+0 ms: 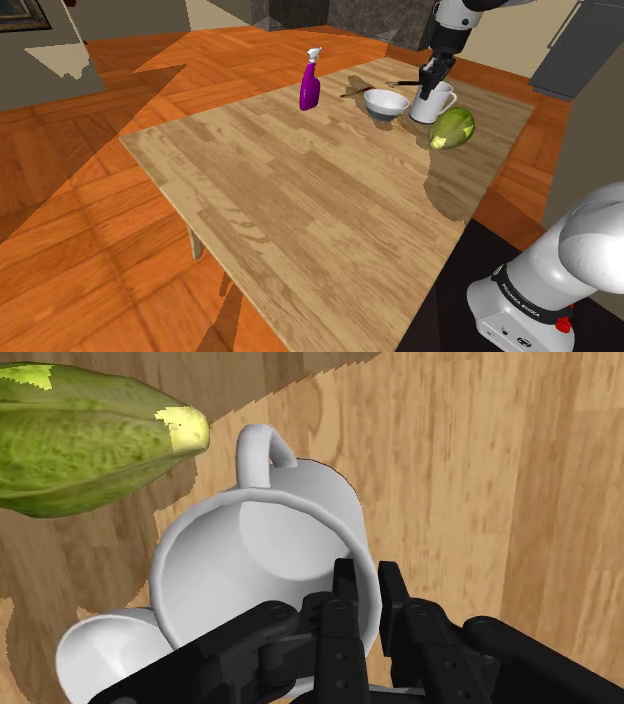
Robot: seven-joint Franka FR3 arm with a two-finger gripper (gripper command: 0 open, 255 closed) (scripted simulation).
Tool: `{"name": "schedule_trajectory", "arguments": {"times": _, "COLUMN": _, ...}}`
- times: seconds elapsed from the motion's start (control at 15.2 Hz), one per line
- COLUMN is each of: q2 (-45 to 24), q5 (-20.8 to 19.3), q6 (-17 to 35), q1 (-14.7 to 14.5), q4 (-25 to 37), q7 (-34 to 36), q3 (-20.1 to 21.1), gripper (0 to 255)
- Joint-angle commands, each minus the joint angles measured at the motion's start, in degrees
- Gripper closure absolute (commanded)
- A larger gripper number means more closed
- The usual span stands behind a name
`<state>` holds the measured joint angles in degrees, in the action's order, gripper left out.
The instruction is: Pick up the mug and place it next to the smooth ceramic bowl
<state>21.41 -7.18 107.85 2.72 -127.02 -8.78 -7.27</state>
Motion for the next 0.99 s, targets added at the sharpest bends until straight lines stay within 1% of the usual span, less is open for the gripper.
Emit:
{"name": "schedule_trajectory", "arguments": {"times": 0.0, "q2": -2.25, "q5": -0.28, "q6": 0.18, "q1": 0.82, "q4": 2.34, "q7": -2.59, "q3": -1.8, "gripper": 255}}
{"name": "schedule_trajectory", "arguments": {"times": 0.46, "q2": -12.09, "q5": 0.72, "q6": 0.86, "q1": 3.58, "q4": 12.24, "q7": -11.98, "q3": -7.87, "gripper": 255}}
{"name": "schedule_trajectory", "arguments": {"times": 0.92, "q2": -24.27, "q5": 4.85, "q6": -0.36, "q1": 7.11, "q4": 25.74, "q7": -21.72, "q3": -12.72, "gripper": 255}}
